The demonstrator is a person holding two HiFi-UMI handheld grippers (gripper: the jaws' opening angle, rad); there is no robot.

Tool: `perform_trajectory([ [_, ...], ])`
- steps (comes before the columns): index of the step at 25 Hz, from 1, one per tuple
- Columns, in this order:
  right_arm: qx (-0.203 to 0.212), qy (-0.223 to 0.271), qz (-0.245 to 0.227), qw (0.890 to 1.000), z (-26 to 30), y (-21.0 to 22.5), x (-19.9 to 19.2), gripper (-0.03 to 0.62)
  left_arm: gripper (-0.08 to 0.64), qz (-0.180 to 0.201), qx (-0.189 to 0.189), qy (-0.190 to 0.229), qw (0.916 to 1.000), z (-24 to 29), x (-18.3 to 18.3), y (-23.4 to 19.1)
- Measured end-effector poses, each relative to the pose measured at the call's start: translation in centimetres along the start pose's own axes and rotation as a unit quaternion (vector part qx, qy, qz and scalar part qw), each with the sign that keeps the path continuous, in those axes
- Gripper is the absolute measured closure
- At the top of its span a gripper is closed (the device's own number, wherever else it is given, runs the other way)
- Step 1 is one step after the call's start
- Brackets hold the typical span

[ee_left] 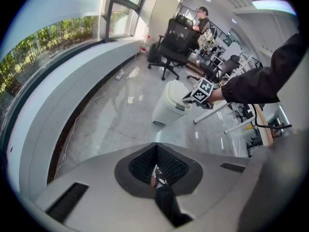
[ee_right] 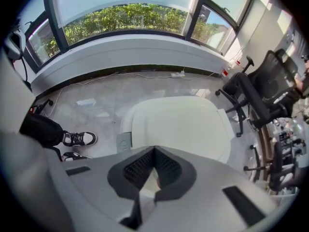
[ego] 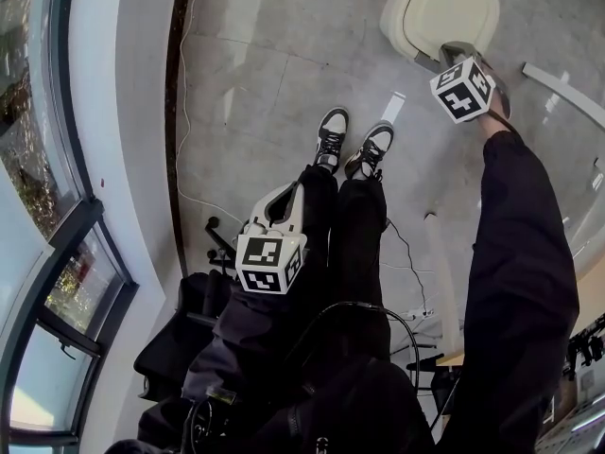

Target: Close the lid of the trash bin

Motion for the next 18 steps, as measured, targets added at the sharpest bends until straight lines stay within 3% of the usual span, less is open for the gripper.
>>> perform_trajectory([
  [18, 0.007, -0.010, -0.010, 1.000, 0.72, -0.20, 0.19, 0.591, 0.558, 0.002, -0.003, -0.006, 1.0000, 0.28, 0.30, 0.09],
])
Point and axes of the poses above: the fingertips, and each gripper's own axes: z forward along the fingers, y to its right, x out of its top, the point moved 2 cm from there along -z, backward along the fingers, and after that the axes turned 9 degrees about -y, right-handed, at the moved point
